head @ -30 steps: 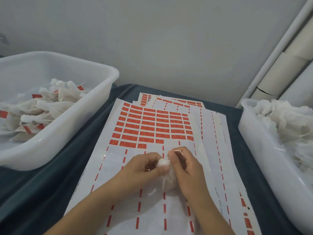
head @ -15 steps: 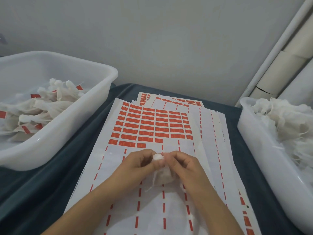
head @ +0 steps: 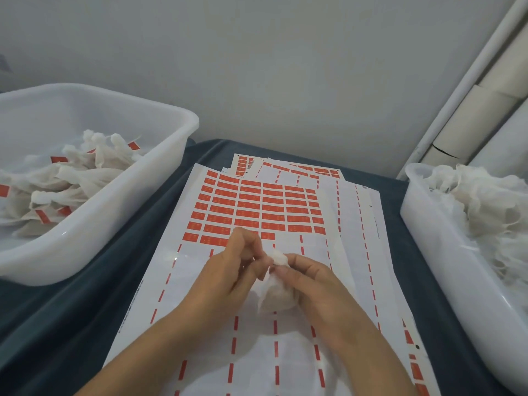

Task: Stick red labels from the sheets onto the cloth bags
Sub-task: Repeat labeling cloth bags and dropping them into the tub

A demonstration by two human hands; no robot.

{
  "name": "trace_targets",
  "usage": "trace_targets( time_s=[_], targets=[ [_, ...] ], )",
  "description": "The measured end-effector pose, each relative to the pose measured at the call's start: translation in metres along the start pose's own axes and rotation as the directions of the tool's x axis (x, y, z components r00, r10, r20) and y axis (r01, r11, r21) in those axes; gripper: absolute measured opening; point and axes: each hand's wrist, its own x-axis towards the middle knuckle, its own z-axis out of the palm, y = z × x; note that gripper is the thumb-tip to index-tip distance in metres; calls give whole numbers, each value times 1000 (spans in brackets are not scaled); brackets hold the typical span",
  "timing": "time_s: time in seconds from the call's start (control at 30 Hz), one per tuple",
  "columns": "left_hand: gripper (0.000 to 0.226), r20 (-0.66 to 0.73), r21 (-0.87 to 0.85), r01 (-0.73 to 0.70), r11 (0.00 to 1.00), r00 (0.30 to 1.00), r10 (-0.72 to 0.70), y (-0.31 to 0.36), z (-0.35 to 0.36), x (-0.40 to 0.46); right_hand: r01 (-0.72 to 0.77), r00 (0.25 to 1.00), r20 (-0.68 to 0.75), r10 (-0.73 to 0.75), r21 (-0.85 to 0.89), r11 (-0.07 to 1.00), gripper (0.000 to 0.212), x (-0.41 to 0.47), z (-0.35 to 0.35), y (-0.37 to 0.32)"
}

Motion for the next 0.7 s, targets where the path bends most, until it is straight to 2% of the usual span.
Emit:
trace_targets(
  time_s=[0.13,0.23,0.33,0.4,0.43,0.47,0.53,0.63,0.7],
  targets=[
    [21,36,-31,-12,999,999,13,4,1,-2,-88,982,184,43,248,965,34,-6,-5,-6],
    [25,96,-266,53,963,995,-28,9,-1,5,-100,973,231,18,345,933,30,-10,-7,-9],
    [37,250,-555,281,783,954,-166,11,-4,10,-108,973,232,5,431,896,27,-12,-5,-8],
    [40,359,-624,407,667,907,-218,7,-7,10,-124,975,221,20,469,875,29,-12,-2,-6],
    [39,388,-633,431,643,895,-219,5,-8,10,-128,976,218,24,479,868,30,-12,-1,-5],
    [39,395,-628,432,647,894,-214,5,-9,10,-127,977,212,22,495,860,27,-11,0,-5],
    [38,344,-589,361,723,922,-181,5,-10,10,-112,980,201,-6,568,815,18,-9,1,-4],
    [33,255,-514,204,833,964,-79,6,-3,5,-100,985,171,-21,663,742,22,-6,-1,-5],
    [38,219,-507,173,844,973,-68,6,3,1,-79,989,148,-19,629,773,27,-3,-2,-4]
  ],
)
